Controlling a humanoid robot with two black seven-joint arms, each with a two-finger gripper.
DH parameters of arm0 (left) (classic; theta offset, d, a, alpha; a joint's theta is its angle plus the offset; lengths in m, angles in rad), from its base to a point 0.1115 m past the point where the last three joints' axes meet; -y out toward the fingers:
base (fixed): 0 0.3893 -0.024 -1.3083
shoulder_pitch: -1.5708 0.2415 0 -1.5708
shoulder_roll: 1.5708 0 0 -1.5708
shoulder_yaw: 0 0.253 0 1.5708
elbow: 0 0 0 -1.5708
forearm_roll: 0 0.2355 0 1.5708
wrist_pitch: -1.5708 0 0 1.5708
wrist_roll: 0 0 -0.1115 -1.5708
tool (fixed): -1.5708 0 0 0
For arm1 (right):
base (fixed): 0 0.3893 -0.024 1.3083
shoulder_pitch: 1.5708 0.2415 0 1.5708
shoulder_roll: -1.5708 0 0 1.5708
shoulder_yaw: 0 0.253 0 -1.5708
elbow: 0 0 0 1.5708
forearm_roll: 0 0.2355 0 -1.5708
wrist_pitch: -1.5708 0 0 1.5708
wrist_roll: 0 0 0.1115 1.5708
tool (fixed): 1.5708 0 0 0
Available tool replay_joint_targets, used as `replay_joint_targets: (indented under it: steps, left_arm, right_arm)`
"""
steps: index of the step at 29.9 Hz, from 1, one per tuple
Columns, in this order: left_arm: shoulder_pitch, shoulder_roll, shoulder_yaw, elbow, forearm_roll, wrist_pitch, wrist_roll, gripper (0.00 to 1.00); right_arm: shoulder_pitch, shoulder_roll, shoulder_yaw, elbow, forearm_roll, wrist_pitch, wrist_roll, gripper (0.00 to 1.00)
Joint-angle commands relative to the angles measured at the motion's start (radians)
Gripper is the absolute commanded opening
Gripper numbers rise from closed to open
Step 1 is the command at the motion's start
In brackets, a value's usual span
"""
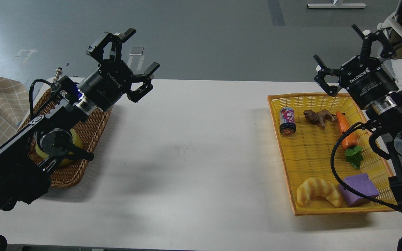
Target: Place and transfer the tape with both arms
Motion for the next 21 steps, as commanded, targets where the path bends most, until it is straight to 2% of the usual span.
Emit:
replay_joint_targets:
  steps: [1,8,21]
  left_arm:
    - [0.022,-0.040,-0.031,-0.001,0.003,0.000,0.001,0.98]
    - [0.030,-0.093,-0.032,0.019,0.018,0.000,0.001,0.98]
    - [0.016,-0.115,-0.031,0.089,0.018,0.000,0.003,0.98]
  right_arm:
    - [0.001,0.031,-0.001,0.001,0.000,0.000,0.000,1.00]
    - [-0.011,0.075,-0.002,0.001,-0.001,0.000,0.000,1.00]
    - [-0.041,0.095,-0.019,0.011,-0.001,0.000,0.005,1.00]
